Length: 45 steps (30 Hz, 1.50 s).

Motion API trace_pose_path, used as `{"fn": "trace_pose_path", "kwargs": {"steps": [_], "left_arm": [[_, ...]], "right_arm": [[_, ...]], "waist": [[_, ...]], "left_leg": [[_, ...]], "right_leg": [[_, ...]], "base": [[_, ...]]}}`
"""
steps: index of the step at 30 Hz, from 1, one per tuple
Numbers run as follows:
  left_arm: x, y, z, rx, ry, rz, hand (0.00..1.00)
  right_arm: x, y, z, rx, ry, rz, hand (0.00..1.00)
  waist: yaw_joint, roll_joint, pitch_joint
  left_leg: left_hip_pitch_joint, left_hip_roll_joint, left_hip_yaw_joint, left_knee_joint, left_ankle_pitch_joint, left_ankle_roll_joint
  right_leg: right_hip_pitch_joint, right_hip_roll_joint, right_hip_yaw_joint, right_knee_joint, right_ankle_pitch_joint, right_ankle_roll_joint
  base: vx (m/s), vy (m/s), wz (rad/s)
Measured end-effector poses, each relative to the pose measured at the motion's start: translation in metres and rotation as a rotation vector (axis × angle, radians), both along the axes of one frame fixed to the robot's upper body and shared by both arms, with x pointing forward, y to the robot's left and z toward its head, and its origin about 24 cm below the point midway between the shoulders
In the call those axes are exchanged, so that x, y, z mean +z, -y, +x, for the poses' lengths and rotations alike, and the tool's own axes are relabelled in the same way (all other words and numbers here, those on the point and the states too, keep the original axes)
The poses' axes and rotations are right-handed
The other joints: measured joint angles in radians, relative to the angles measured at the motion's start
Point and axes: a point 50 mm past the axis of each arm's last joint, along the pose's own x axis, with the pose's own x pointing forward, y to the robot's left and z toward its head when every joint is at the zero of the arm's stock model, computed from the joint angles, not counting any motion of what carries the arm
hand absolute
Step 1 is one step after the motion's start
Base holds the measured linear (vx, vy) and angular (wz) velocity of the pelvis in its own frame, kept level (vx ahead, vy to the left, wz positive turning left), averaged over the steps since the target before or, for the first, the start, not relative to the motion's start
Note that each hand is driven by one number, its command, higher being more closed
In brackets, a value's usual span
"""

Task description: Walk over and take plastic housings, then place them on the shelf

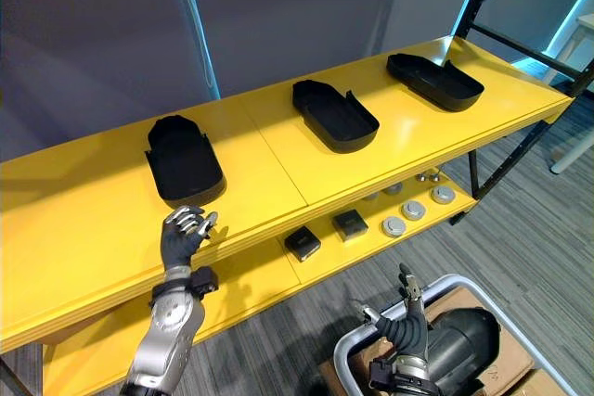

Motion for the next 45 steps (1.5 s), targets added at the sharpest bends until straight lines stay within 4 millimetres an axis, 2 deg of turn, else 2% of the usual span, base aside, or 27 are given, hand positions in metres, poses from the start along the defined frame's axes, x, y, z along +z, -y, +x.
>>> {"fn": "trace_pose_path", "kwargs": {"steps": [5, 7, 10, 11, 13, 14, 15, 16, 17, 19, 20, 21, 22, 23, 24, 25, 26, 28, 30, 32, 33, 34, 35, 38, 40, 42, 45], "left_arm": [[0.004, -0.010, -0.031, 0.059, 0.048, 0.009, 0.00], [0.008, -0.014, -0.038, 0.094, 0.071, 0.031, 0.00], [0.015, -0.018, -0.044, 0.132, 0.107, 0.068, 0.00], [0.017, -0.019, -0.046, 0.153, 0.127, 0.074, 0.00], [0.021, -0.019, -0.047, 0.170, 0.148, 0.071, 0.00], [0.022, -0.019, -0.048, 0.176, 0.155, 0.077, 0.00], [0.024, -0.018, -0.047, 0.177, 0.163, 0.078, 0.00], [0.026, -0.016, -0.046, 0.173, 0.172, 0.073, 0.00], [0.027, -0.015, -0.045, 0.174, 0.179, 0.068, 0.00], [0.031, -0.013, -0.043, 0.187, 0.198, 0.079, 0.00], [0.036, -0.013, -0.043, 0.193, 0.223, 0.087, 0.00], [0.039, -0.013, -0.043, 0.201, 0.237, 0.092, 0.00], [0.043, -0.012, -0.040, 0.204, 0.253, 0.096, 0.00], [0.044, -0.014, -0.038, 0.215, 0.262, 0.114, 0.00], [0.042, -0.024, -0.038, 0.259, 0.249, 0.128, 0.00], [0.040, -0.028, -0.037, 0.276, 0.236, 0.132, 0.00], [0.036, -0.034, -0.036, 0.300, 0.217, 0.143, 0.00], [0.030, -0.038, -0.034, 0.314, 0.185, 0.150, 0.00], [0.022, -0.042, -0.035, 0.311, 0.144, 0.170, 0.00], [0.016, -0.050, -0.034, 0.318, 0.109, 0.205, 0.00], [0.010, -0.055, -0.031, 0.318, 0.079, 0.231, 0.00], [-0.002, -0.054, -0.027, 0.310, 0.018, 0.218, 0.00], [-0.008, -0.053, -0.025, 0.298, -0.012, 0.210, 0.00], [-0.035, -0.048, -0.015, 0.259, -0.142, 0.191, 0.00], [-0.046, -0.046, -0.012, 0.240, -0.193, 0.200, 0.00], [-0.063, -0.038, -0.010, 0.186, -0.277, 0.216, 0.00], [-0.077, -0.030, -0.010, 0.139, -0.344, 0.235, 0.00]], "right_arm": [[0.005, 0.009, 0.004, -0.032, 0.024, -0.018, 0.00], [0.005, 0.011, 0.011, -0.033, 0.032, -0.029, 0.00], [0.006, 0.010, 0.019, -0.027, 0.043, -0.030, 0.00], [0.007, 0.009, 0.024, -0.023, 0.054, -0.030, 0.00], [0.011, 0.010, 0.028, -0.017, 0.068, -0.040, 0.00], [0.012, 0.010, 0.029, -0.012, 0.073, -0.046, 0.00], [0.014, 0.010, 0.028, -0.009, 0.079, -0.048, 0.00], [0.015, 0.010, 0.026, -0.011, 0.083, -0.045, 0.00], [0.016, 0.008, 0.024, -0.014, 0.087, -0.035, 0.00], [0.022, -0.001, 0.009, -0.005, 0.107, -0.002, 0.00], [0.027, -0.007, 0.002, 0.001, 0.127, 0.017, 0.00], [0.031, -0.009, 0.000, 0.006, 0.142, 0.021, 0.00], [0.033, -0.009, 0.002, 0.007, 0.155, 0.023, 0.00], [0.026, -0.011, 0.011, 0.019, 0.132, 0.031, 0.00], [0.018, -0.013, 0.018, 0.031, 0.106, 0.040, 0.00], [0.015, -0.013, 0.022, 0.034, 0.093, 0.041, 0.00], [0.007, -0.012, 0.027, 0.031, 0.062, 0.044, 0.00], [-0.003, -0.011, 0.031, 0.028, 0.020, 0.046, 0.00], [-0.005, -0.013, 0.032, 0.052, 0.010, 0.049, 0.00], [-0.002, -0.016, 0.039, 0.068, 0.022, 0.051, 0.00], [0.000, -0.016, 0.045, 0.076, 0.035, 0.045, 0.00], [0.003, -0.013, 0.053, 0.085, 0.040, 0.022, 0.00], [0.003, -0.011, 0.056, 0.087, 0.037, 0.011, 0.00], [0.003, -0.003, 0.062, 0.075, 0.018, -0.018, 0.00], [0.014, 0.001, 0.076, 0.048, 0.062, -0.024, 0.00], [0.034, 0.004, 0.106, 0.014, 0.123, -0.031, 0.00], [0.052, 0.009, 0.133, -0.037, 0.157, -0.042, 0.00]], "waist": [[0.045, 0.030, -0.004], [0.064, 0.033, -0.004], [0.085, 0.039, -0.005], [0.096, 0.040, -0.005], [0.103, 0.042, -0.007], [0.105, 0.042, -0.007], [0.099, 0.041, -0.009], [0.099, 0.036, -0.008], [0.101, 0.021, -0.001], [0.103, -0.016, -0.004], [0.106, -0.034, -0.018], [0.107, -0.049, -0.024], [0.109, -0.056, -0.023], [0.134, -0.052, -0.003], [0.162, -0.055, 0.000], [0.168, -0.055, 0.000], [0.169, -0.052, -0.001], [0.172, -0.052, -0.004], [0.178, -0.066, -0.013], [0.185, -0.105, -0.030], [0.185, -0.129, -0.038], [0.186, -0.100, -0.019], [0.180, -0.087, -0.009], [0.175, -0.071, 0.018], [0.175, -0.067, 0.041], [0.179, -0.044, 0.107], [0.202, -0.021, 0.149]], "left_leg": [[-0.062, 0.024, -0.042, 0.257, -0.132, 0.006], [-0.082, 0.025, -0.147, 0.349, -0.167, -0.001], [-0.100, -0.004, -0.391, 0.455, -0.221, -0.010], [-0.099, -0.033, -0.530, 0.495, -0.247, -0.025], [-0.098, -0.074, -0.685, 0.536, -0.291, -0.034], [-0.098, -0.089, -0.741, 0.548, -0.317, -0.034], [-0.096, -0.102, -0.773, 0.553, -0.358, -0.011], [-0.097, -0.115, -0.769, 0.560, -0.385, 0.025], [-0.100, -0.133, -0.749, 0.575, -0.385, 0.027], [-0.121, -0.168, -0.663, 0.626, -0.396, 0.049], [-0.150, -0.187, -0.604, 0.659, -0.400, 0.059], [-0.166, -0.201, -0.571, 0.666, -0.397, 0.070], [-0.190, -0.191, -0.489, 0.643, -0.368, 0.116], [-0.190, -0.112, -0.342, 0.577, -0.315, 0.132], [-0.159, -0.060, -0.224, 0.494, -0.265, 0.132], [-0.143, -0.045, -0.187, 0.458, -0.243, 0.131], [-0.131, -0.023, -0.131, 0.410, -0.210, 0.130], [-0.148, 0.004, -0.079, 0.374, -0.198, 0.140], [-0.195, 0.008, -0.075, 0.340, -0.181, 0.131], [-0.239, 0.002, -0.048, 0.325, -0.146, 0.095], [-0.277, -0.005, -0.020, 0.334, -0.130, 0.080], [-0.293, 0.016, -0.039, 0.336, -0.111, 0.054], [-0.302, 0.031, -0.043, 0.340, -0.103, 0.040], [-0.326, 0.069, -0.125, 0.294, -0.061, -0.008], [-0.330, 0.068, -0.148, 0.230, -0.012, -0.014], [-0.331, 0.058, -0.180, 0.173, 0.041, -0.021], [-0.334, 0.041, -0.210, 0.128, 0.080, -0.021]], "right_leg": [[0.047, 0.017, 0.009, 0.004, -0.008, 0.000], [0.049, 0.028, 0.042, 0.016, -0.010, -0.001], [0.028, 0.049, 0.105, 0.053, -0.016, 0.008], [0.000, 0.061, 0.151, 0.088, -0.029, 0.019], [-0.053, 0.077, 0.208, 0.146, -0.039, 0.032], [-0.082, 0.087, 0.237, 0.182, -0.047, 0.043], [-0.124, 0.098, 0.267, 0.231, -0.057, 0.058], [-0.157, 0.103, 0.291, 0.268, -0.063, 0.067], [-0.170, 0.101, 0.316, 0.290, -0.062, 0.067], [-0.188, 0.097, 0.402, 0.283, -0.033, 0.098], [-0.202, 0.093, 0.466, 0.233, 0.014, 0.110], [-0.206, 0.084, 0.506, 0.183, 0.045, 0.101], [-0.197, 0.040, 0.470, 0.065, 0.008, 0.027], [-0.261, 0.042, 0.174, 0.166, -0.016, -0.012], [-0.282, 0.046, -0.001, 0.365, -0.045, -0.027], [-0.276, 0.041, -0.033, 0.442, -0.077, -0.031], [-0.235, 0.018, -0.060, 0.533, -0.146, -0.027], [-0.151, -0.026, -0.093, 0.536, -0.200, -0.005], [-0.067, -0.061, -0.103, 0.388, -0.213, 0.025], [-0.005, -0.073, -0.080, 0.208, -0.190, 0.021], [0.017, -0.084, -0.059, 0.095, -0.176, 0.044], [0.002, -0.052, -0.046, 0.073, -0.143, 0.038], [-0.002, -0.038, -0.046, 0.071, -0.138, 0.031], [-0.017, 0.014, -0.093, 0.075, -0.136, 0.028], [-0.048, 0.021, -0.112, 0.093, -0.140, 0.020], [-0.066, 0.019, -0.145, 0.112, -0.147, 0.009], [-0.075, 0.009, -0.175, 0.120, -0.155, -0.003]], "base": [[-0.01, 0.017, -0.07], [-0.03, 0.059, -0.45], [-0.09, 0.084, -0.69], [-0.10, 0.096, -0.83], [-0.14, 0.184, -0.96], [-0.16, 0.259, -0.99], [-0.15, 0.269, -0.82], [-0.17, 0.288, -0.72], [-0.20, 0.323, -0.79], [-0.25, 0.396, -1.15], [-0.26, 0.399, -1.41], [-0.34, 0.422, -1.78], [-0.45, 0.468, -2.69], [-0.50, 0.494, -3.55], [-0.37, 0.367, -3.29], [-0.28, 0.249, -2.40], [-0.24, 0.142, -1.63], [-0.21, 0.042, -1.22], [-0.20, -0.092, -1.11], [-0.16, -0.191, -1.00], [-0.12, -0.295, -0.71], [-0.14, -0.337, -0.57], [-0.07, -0.220, -0.24], [-0.04, -0.209, 0.36], [-0.03, -0.165, 0.43], [-0.05, -0.095, 0.51], [-0.03, -0.010, 0.43]]}}
